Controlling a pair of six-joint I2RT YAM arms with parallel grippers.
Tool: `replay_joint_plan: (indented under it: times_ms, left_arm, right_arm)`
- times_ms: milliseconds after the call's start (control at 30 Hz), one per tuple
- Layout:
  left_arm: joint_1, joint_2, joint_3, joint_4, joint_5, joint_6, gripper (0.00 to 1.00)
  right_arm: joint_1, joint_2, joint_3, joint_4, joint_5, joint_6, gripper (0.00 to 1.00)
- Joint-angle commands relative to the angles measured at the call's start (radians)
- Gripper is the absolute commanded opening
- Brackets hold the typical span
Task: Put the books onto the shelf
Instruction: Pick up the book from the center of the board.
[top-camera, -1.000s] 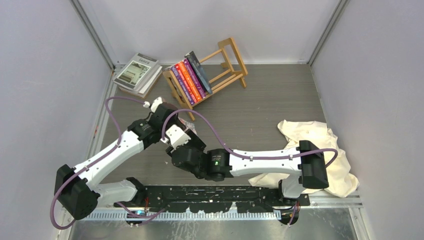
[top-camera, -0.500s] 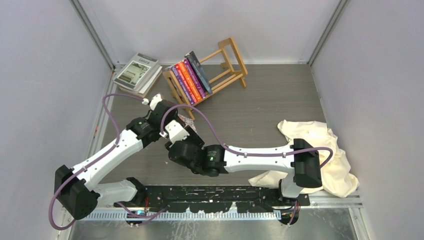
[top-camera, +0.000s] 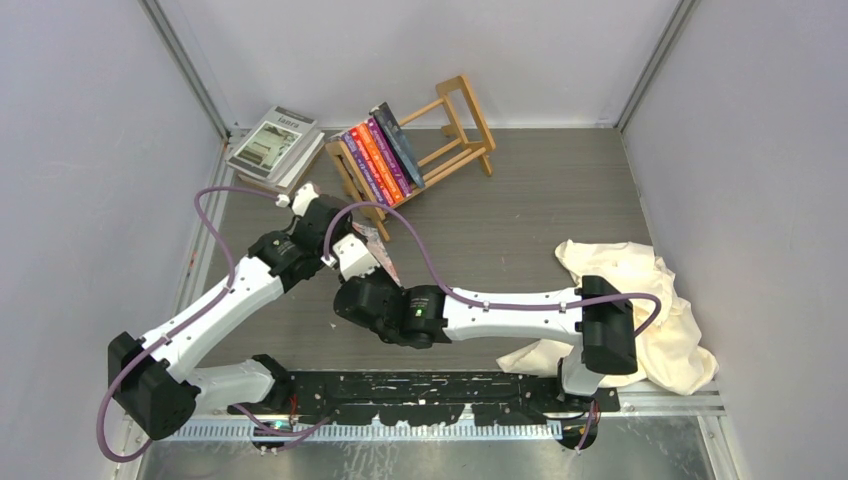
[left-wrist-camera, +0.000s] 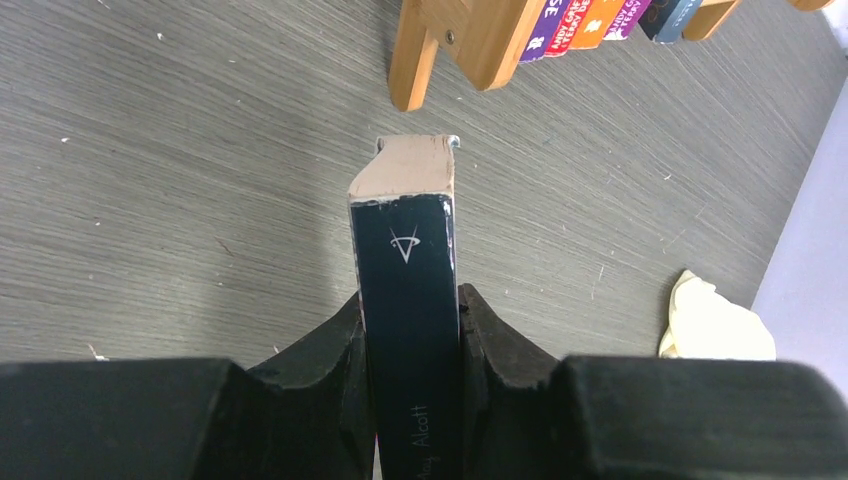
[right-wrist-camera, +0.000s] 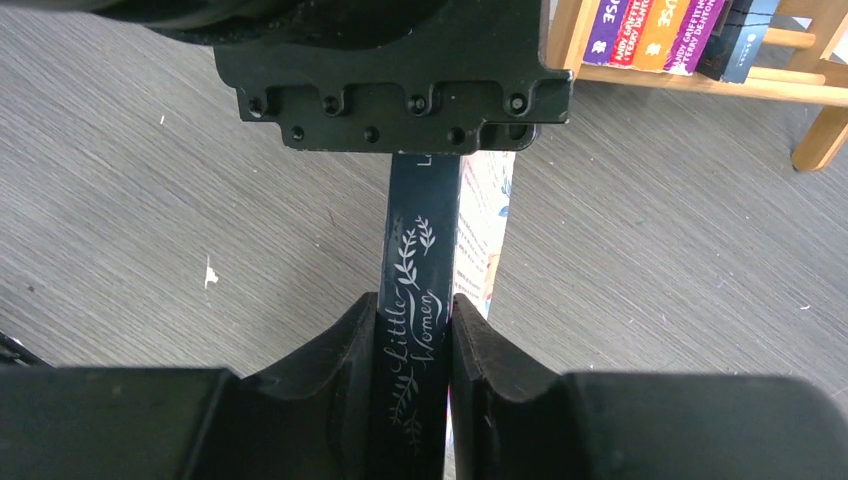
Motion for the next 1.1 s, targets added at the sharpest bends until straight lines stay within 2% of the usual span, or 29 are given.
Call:
replay_joint_plan:
  times_ms: [0,200,233,333,500,700,1067]
  left_arm:
    - [-0.02,-0.041,0.057,0.038,-0.004,0.074,0.0]
    - [-0.017,-0.058,0.063,0.023,-0.05,0.072,0.01]
    - [-0.016,-0.06,0.064,0.021,-0.053,0.072,0.04]
    - [-0.008,-0.066,0.067,0.008,-0.068,0.069,0.23]
    - [0.037,-0.078,0.085,-0.002,-0.073,0.067,0.38]
    - [0.112,-0.063,0.15,-0.001,-0.047,0.084,0.46]
    - [0.2,-0.035,0.232,0.002,-0.013,0.097,0.47]
  right_arm:
    - [-0.032,0.001,0.033,-0.047,-0.015,-0.005,0.01]
    - [-0.041,-0.015,0.017,-0.033,-0.027,-0.006,0.01]
    - [-0.042,-0.018,0.016,-0.032,-0.029,-0.008,0.01]
    - [-0.044,-0.022,0.013,-0.029,-0.037,-0.011,0.01]
    - [-0.044,-0.045,-0.001,-0.016,-0.048,-0.02,0.01]
    - [-0.044,-0.075,-0.022,-0.005,-0.048,-0.04,0.01]
    - [-0.082,-0.133,-0.039,0.044,-0.052,-0.087,0.01]
